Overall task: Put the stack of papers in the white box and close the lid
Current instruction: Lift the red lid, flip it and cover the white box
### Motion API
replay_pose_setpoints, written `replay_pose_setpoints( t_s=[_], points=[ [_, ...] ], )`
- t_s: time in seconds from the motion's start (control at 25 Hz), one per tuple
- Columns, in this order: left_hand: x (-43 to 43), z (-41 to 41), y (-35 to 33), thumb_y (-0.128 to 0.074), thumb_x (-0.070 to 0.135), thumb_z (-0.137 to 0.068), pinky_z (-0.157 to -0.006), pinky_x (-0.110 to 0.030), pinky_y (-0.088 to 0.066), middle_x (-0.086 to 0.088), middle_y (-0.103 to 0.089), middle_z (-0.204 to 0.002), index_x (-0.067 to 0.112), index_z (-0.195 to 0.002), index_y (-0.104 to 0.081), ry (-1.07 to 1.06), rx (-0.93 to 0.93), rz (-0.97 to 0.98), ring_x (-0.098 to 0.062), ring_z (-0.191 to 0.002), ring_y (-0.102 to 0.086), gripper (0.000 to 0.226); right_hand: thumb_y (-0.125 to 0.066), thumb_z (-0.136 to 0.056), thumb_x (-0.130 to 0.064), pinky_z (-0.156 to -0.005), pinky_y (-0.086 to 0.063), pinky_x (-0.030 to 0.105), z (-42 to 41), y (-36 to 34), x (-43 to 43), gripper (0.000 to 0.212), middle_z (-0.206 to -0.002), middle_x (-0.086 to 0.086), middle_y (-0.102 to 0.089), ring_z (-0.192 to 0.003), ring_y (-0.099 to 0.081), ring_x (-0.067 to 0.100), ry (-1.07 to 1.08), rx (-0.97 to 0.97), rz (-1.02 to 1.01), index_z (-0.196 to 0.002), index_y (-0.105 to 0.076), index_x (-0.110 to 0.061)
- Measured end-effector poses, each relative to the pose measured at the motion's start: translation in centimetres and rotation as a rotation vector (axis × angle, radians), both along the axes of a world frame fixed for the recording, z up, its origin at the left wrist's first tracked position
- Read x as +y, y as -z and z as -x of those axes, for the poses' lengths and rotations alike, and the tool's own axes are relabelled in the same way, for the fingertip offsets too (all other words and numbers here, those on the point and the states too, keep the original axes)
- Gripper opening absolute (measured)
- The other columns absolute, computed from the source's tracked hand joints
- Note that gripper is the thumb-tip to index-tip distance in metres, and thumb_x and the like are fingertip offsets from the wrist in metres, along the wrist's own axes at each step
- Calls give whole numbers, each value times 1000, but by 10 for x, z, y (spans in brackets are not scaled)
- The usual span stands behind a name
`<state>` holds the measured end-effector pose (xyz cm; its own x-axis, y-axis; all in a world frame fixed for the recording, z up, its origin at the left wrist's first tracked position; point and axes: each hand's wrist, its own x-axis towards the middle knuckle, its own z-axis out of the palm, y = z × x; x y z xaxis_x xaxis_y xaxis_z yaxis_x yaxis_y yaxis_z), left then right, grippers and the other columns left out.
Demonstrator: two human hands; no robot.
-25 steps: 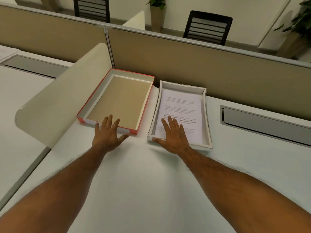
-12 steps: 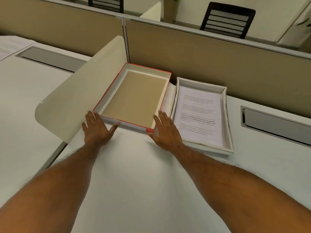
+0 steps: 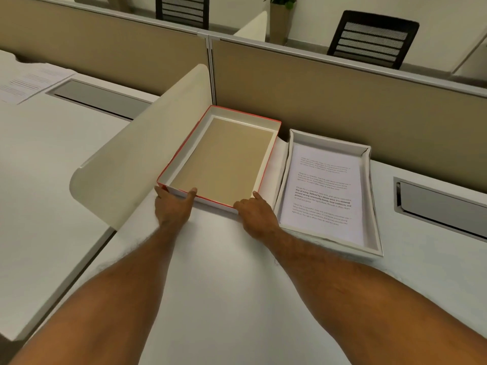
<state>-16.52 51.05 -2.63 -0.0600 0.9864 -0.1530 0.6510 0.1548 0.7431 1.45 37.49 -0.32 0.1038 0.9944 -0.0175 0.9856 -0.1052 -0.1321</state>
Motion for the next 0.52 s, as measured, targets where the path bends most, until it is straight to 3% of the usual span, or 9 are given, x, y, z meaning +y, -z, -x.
replay_pose_setpoints(
  t_s=[0.12, 0.28, 0.4, 0.48, 0.52],
  points=[
    [-17, -14, -8, -76, 43, -78, -104, -42, -43, -19, -50, -137, 2, -137, -32, -67, -311, 16, -35, -125, -50, 84, -43, -80, 11, -120, -20, 40, -6, -2, -5, 45, -93, 11, -70, -87, -63, 32, -16, -1, -98, -115, -63, -9],
    [-48, -32, -27, -71, 35, -86, -79, -42, -59, -17, -59, -121, 2, -131, -41, -68, -894, 299, -31, -105, -66, 64, -53, -81, 10, -116, -36, 43, -1, -12, -14, 37, -83, 9, -71, -75, -63, 30, 1, 44, -279, -110, -65, -10],
    [-64, -42, -40, -73, 23, -85, -74, -47, -60, -21, -62, -119, 4, -130, -45, 26, -1021, 310, -37, -104, -67, 56, -56, -88, 1, -114, -39, 44, 0, -23, -24, 26, -86, 8, -71, -80, -64, 29, 21, 111, -289, -110, -64, -11],
    [-69, -46, -50, -74, 15, -84, -72, -48, -60, -22, -60, -120, 7, -133, -43, -28, -1076, 291, -38, -103, -67, 58, -57, -92, -17, -114, -38, 43, -2, -34, -33, 21, -98, 7, -71, -93, -64, 28, 41, 221, -250, -113, -61, -13],
    [-72, -48, -55, -74, 13, -83, -71, -47, -60, -22, -60, -121, 9, -135, -41, -40, -1078, 276, -38, -102, -68, 61, -59, -92, -29, -114, -38, 40, -4, -40, -38, 30, -107, 7, -70, -100, -62, 26, 61, 315, -231, -118, -58, -14]
  ],
)
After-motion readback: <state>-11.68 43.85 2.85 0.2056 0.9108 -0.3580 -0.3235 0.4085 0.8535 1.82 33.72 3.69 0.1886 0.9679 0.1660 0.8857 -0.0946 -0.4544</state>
